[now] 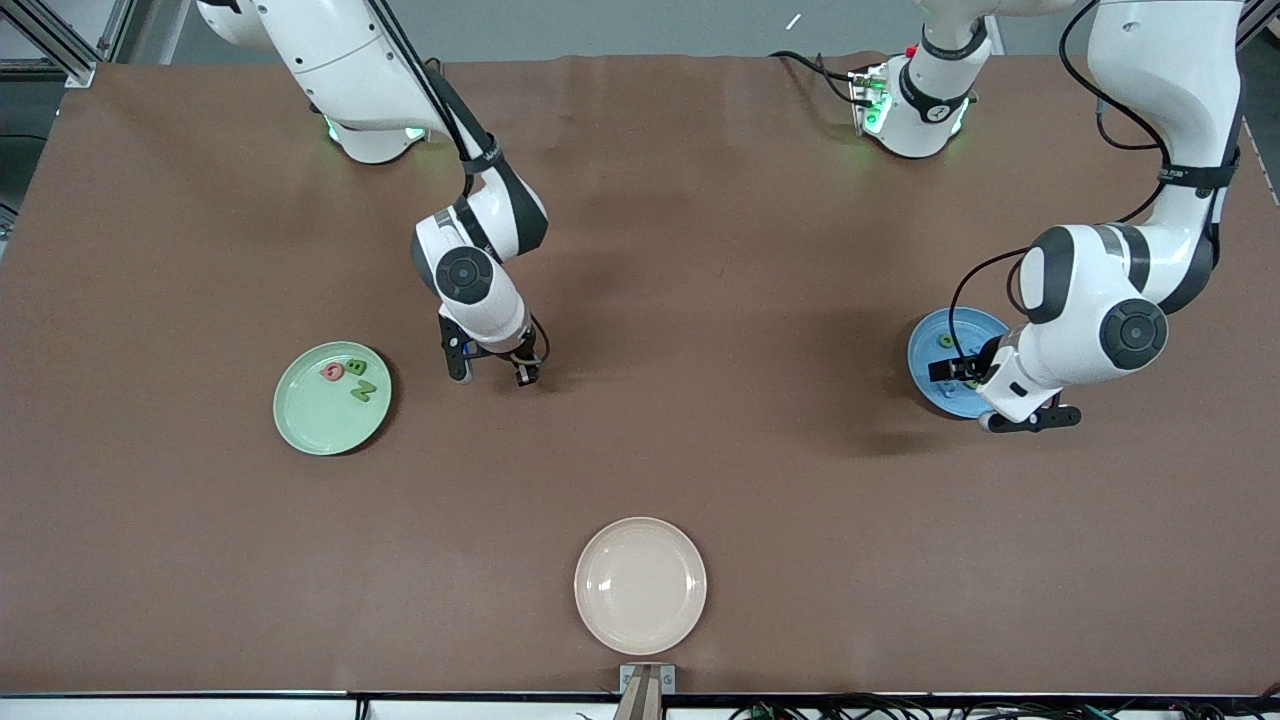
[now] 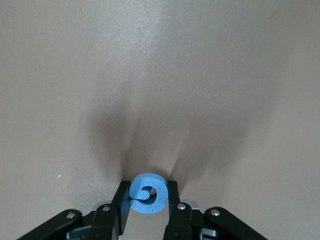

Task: Sort upper and lower case letters into plates
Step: 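Withdraw the left gripper while the right gripper grasps and carries the C, then release the C in the green plate while the left arm returns to rest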

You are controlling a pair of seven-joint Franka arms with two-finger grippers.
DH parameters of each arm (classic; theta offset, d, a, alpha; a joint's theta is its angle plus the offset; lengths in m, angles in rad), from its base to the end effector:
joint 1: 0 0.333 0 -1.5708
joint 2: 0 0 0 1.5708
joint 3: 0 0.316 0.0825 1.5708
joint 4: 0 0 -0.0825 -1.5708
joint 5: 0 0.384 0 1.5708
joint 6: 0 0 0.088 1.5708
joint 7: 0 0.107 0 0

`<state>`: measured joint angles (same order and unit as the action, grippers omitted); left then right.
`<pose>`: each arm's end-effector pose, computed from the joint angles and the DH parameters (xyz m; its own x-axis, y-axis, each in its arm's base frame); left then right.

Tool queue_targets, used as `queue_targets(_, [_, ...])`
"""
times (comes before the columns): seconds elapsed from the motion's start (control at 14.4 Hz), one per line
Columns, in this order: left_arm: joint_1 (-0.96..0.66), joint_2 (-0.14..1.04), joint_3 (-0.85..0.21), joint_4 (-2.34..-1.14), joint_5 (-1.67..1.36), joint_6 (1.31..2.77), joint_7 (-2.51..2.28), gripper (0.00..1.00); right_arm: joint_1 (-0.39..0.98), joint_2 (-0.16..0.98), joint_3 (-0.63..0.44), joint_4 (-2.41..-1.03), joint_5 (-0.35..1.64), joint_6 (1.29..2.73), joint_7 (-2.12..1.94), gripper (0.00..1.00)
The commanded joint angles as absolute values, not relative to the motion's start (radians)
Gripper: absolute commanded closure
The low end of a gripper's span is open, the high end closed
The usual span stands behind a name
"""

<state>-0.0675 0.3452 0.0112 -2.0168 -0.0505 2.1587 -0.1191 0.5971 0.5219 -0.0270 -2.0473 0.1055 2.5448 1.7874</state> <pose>0.5768 -0.0347 0.2648 0.9745 0.0919 -0.2046 0.0954 -0.9954 0.0074 0.4988 0.3183 0.1787 0.2649 -0.9636 -0.0372 -0.9633 -0.2662 0.0343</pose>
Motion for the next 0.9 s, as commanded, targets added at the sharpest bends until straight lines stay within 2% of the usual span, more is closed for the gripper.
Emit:
queue_targets(0.0, [-0.083, 0.313, 0.026, -2.043, -0.089, 2.152, -0.091, 0.01, 0.525, 0.479, -0.032, -2.057, 0.092, 2.481, 1.705, 1.0])
queue_targets(0.28, [-0.061, 0.263, 0.02, -2.039, -0.08, 2.12, -0.109, 0.01, 0.366, 0.394, -0.032, -2.06, 0.092, 2.388, 1.461, 1.0])
queue_targets(0.83, [-0.044, -0.015, 0.021, -2.014, -0.078, 1.916, -0.106, 0.01, 0.076, 0.394, -0.032, -2.083, 0.092, 2.391, 1.041, 1.0])
